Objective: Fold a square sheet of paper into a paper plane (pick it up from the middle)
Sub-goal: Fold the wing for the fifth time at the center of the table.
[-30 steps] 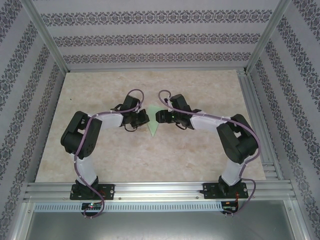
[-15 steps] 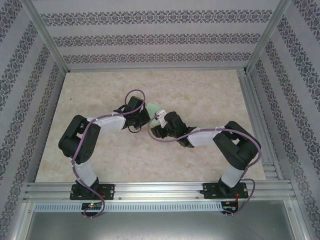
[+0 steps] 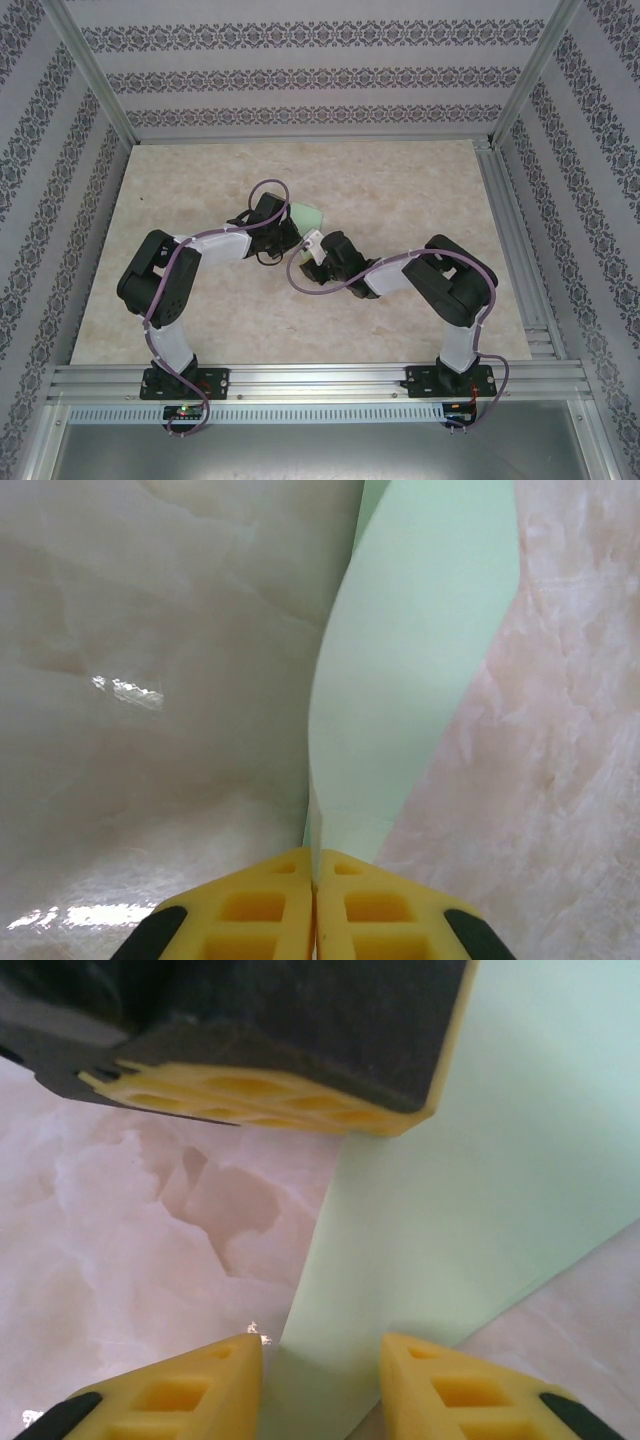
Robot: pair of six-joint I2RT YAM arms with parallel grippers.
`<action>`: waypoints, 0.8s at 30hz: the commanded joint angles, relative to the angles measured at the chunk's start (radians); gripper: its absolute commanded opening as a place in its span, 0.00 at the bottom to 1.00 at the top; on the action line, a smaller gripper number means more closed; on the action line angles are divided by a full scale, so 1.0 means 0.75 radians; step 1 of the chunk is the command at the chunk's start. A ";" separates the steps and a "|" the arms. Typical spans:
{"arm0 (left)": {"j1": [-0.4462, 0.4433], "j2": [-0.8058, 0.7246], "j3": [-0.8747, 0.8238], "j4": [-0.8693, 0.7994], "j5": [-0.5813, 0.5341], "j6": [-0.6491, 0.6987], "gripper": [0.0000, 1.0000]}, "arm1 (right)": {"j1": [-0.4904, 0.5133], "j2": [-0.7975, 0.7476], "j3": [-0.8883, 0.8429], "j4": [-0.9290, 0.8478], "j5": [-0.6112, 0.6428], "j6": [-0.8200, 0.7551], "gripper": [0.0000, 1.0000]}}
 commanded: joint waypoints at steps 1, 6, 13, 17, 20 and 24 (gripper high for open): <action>-0.015 -0.008 -0.015 -0.001 0.008 -0.033 0.11 | 0.016 0.017 0.018 0.055 0.017 -0.038 0.30; -0.004 -0.003 -0.009 -0.009 0.010 -0.017 0.18 | 0.013 0.008 -0.009 0.059 0.033 -0.081 0.22; 0.063 0.031 0.010 -0.016 0.078 0.070 0.25 | 0.004 -0.025 -0.080 0.101 -0.010 -0.137 0.19; 0.094 0.066 0.021 -0.025 0.135 0.107 0.26 | -0.007 -0.046 -0.109 0.123 -0.032 -0.161 0.19; 0.104 0.066 0.025 -0.046 0.140 0.129 0.24 | -0.018 -0.060 -0.127 0.139 -0.047 -0.170 0.19; 0.106 0.049 0.026 -0.063 0.140 0.139 0.14 | -0.019 -0.077 -0.133 0.147 -0.049 -0.171 0.24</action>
